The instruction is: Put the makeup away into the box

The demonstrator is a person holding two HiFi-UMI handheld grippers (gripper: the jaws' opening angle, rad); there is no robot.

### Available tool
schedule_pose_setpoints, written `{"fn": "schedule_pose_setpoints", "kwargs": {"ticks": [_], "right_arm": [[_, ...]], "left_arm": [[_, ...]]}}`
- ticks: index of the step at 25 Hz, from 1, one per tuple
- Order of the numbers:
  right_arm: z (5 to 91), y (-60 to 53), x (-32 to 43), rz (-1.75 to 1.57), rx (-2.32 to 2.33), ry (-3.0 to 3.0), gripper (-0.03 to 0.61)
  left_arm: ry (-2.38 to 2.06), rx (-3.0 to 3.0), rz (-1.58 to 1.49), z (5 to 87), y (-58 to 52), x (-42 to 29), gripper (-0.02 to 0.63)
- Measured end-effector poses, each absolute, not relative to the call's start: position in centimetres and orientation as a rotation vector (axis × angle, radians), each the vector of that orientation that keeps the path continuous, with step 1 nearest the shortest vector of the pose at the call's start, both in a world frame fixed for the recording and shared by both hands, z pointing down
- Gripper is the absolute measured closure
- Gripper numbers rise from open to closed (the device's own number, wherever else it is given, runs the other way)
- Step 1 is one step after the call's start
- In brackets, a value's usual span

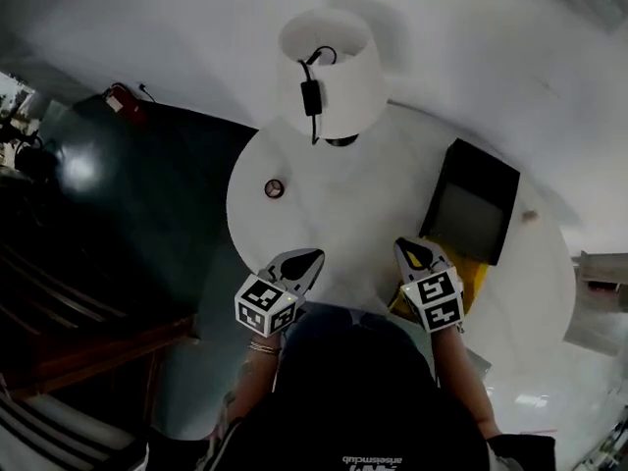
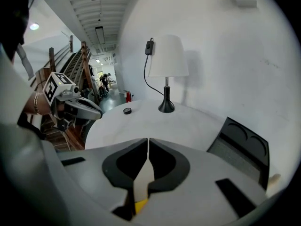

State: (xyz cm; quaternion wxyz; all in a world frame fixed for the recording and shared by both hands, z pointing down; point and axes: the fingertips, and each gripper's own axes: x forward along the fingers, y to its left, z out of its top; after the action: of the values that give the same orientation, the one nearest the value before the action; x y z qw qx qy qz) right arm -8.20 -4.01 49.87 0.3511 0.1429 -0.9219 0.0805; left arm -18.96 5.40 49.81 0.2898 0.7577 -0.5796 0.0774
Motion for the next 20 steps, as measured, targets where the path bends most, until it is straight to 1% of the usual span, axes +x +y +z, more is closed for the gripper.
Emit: {"fn": "schedule_pose_setpoints", "kwargs": {"ticks": [11, 20], "right_arm": [[50.0, -2.1, -13.4, 0.222, 0.337, -2.385, 0.557], [50.3, -0.9, -16.0, 0.231, 0.351, -2.374, 0.557]], "left_arm": [[-1.574, 2.005, 0.21, 50.7, 6.4, -25.0, 0.603], [-1.578, 2.007, 0.199, 51.9, 6.3, -29.5, 0.603]]}}
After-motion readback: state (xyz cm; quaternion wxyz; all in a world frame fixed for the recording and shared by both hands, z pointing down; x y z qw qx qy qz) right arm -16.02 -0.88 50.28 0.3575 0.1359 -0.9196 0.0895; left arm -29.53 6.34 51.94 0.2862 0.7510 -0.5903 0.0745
